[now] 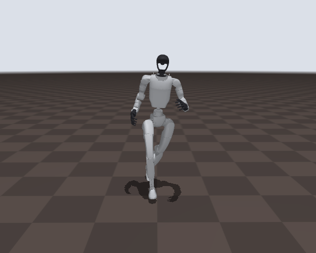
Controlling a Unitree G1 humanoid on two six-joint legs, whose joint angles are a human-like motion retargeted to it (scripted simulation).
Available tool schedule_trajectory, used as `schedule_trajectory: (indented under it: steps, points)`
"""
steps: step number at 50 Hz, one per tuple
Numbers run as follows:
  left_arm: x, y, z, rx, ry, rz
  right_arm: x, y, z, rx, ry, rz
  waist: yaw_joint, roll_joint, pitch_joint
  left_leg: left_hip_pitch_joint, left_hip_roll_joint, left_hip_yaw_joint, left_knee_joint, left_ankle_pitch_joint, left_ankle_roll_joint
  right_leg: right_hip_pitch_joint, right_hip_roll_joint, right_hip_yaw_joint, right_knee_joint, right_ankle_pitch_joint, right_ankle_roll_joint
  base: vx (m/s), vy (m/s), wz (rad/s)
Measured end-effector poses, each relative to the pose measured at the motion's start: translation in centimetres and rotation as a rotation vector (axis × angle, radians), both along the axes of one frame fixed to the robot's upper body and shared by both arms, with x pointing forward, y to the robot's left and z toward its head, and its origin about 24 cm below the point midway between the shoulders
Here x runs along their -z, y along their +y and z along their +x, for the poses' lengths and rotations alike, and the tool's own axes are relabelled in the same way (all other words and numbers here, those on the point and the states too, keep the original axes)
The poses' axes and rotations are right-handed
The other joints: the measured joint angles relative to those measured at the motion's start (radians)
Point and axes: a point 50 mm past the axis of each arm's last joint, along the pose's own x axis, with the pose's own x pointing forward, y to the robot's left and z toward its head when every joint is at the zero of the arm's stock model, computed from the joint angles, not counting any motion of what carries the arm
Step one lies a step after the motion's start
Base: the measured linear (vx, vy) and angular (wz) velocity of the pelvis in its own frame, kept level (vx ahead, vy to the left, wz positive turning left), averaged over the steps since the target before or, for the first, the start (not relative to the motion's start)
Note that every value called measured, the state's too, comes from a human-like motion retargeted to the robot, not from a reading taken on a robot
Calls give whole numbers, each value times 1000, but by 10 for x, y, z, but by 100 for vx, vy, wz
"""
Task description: Walk run
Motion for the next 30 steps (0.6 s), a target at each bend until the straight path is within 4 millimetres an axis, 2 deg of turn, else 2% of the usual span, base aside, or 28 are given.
schedule_trajectory:
  steps: [2, 3, 5, 7, 8, 10, 12, 13, 16, 17, 18, 20, 21, 22, 23, 24, 25, 27, 28, 29, 30]
  points:
    - [-3, 11, -9, -63, -23, -111, -10, 0, 19, 47, -110, 0, -42, -35, 39, 86, 11, 140, 56, 130, 26, 63, 16, 52, -221, -1, 18, 189, -42, -54]
    - [-1, 15, -14, -88, -12, -146, -14, 7, 33, 50, -167, 21, -32, -71, 56, 95, -10, 183, 153, 119, 44, 98, 26, 87, -265, -7, 0, 229, -64, -142]
    - [9, 20, -21, -122, 24, -169, -25, 29, 70, -19, -277, 55, 11, -139, 102, 66, -10, 301, 394, 18, 50, 174, 41, 137, -249, 90, -91, 260, -62, -175]
    - [34, 16, -30, -138, 120, -168, -38, 52, 109, -107, -361, 69, 126, -137, 122, -61, 45, 387, 650, -112, 50, 221, 91, 161, -27, -183, -174, 273, -36, -145]
    - [55, 6, -39, -118, 212, -179, -42, 58, 121, -114, -379, 78, 173, -122, 123, -157, 79, 347, 804, -202, 50, 264, 77, 142, 30, -253, -168, 291, -33, -66]
    - [92, -11, -68, -87, 389, -229, -52, 78, 135, -133, -439, 137, 321, -135, 80, -371, 135, 382, 982, -348, 50, 432, 98, 165, -39, -332, -159, 278, -25, -61]
    - [115, -16, -103, -34, 526, -217, -66, 88, 149, -108, -504, 203, 433, -92, -8, -581, 154, 342, 893, -389, 47, 600, 175, 97, -235, -239, -124, 254, 24, 44]
    - [117, -15, -113, -18, 546, -201, -77, 87, 158, -126, -543, 207, 474, -85, -7, -639, 139, 340, 780, -380, 37, 694, 215, 75, -316, -138, -112, 235, 19, 42]
    - [108, 7, -126, -51, 509, -145, -108, 90, 178, -218, -616, 232, 594, -57, 43, -705, 106, 217, 306, -345, -133, 926, 253, 5, -438, 307, -16, 257, -14, -68]
    - [104, 14, -125, -83, 483, -148, -117, 89, 181, -238, -639, 233, 623, -42, 58, -694, 115, 168, 145, -341, -180, 977, 270, -15, -434, 409, 5, 220, -24, -90]
    - [101, 16, -118, -107, 446, -176, -122, 84, 183, -230, -655, 219, 644, -28, 73, -677, 142, 115, 22, -335, -212, 1003, 301, 33, -387, 456, 5, 192, -23, -42]
    - [91, 2, -86, -66, 363, -233, -123, 68, 183, -182, -660, 165, 659, 37, 133, -648, 194, 14, -48, -343, -250, 1012, 328, -54, -191, 427, -83, 152, -23, 35]
    - [80, -7, -64, -15, 309, -230, -119, 61, 182, -153, -646, 131, 660, 72, 187, -629, 169, -17, 23, -271, -167, 980, 320, -70, -29, 394, -110, 181, -22, 70]
    - [69, -14, -45, 28, 262, -218, -111, 54, 179, -120, -617, 92, 649, 89, 227, -621, 144, -35, 128, -266, -97, 933, 297, -86, 133, 356, -132, 213, -18, 76]
    - [60, -17, -31, 54, 227, -191, -94, 49, 170, -80, -556, 45, 616, 71, 238, -638, 118, -26, 300, -397, -51, 854, 246, -103, 292, 308, -142, 242, -18, 50]
    - [58, -20, -23, 58, 227, -186, -69, 48, 153, -41, -455, 11, 589, 35, 226, -627, 128, 40, 413, -502, -27, 732, 193, -73, 453, 232, -147, 296, -19, 4]
    - [59, -22, -19, 51, 243, -191, -42, 51, 130, -7, -336, -15, 566, -12, 202, -603, 157, 137, 497, -594, -14, 587, 138, -19, 614, 142, -150, 329, -12, 60]
    - [64, -33, -22, 65, 276, -267, -2, 56, 73, -21, -123, 32, 380, -52, 22, -463, -20, 7, 319, -593, 7, 281, 39, 6, 642, 36, -71, 328, -17, 141]
    - [61, -29, -22, 43, 271, -289, 8, 53, 49, -42, -49, 39, 301, -79, -76, -423, -58, 33, 247, -571, 11, 145, -6, 39, 573, -8, -66, 302, -31, 89]
    - [55, -24, -22, 34, 248, -286, 10, 45, 36, -45, -24, 21, 237, -79, -95, -337, -81, 42, 191, -496, 12, 84, -24, 30, 450, -24, -68, 244, -25, 53]
    - [46, -19, -21, 32, 216, -269, 8, 35, 28, -39, -23, -10, 182, -67, -75, -227, -97, 43, 143, -396, 11, 60, -27, 1, 300, -27, -74, 200, -15, 87]
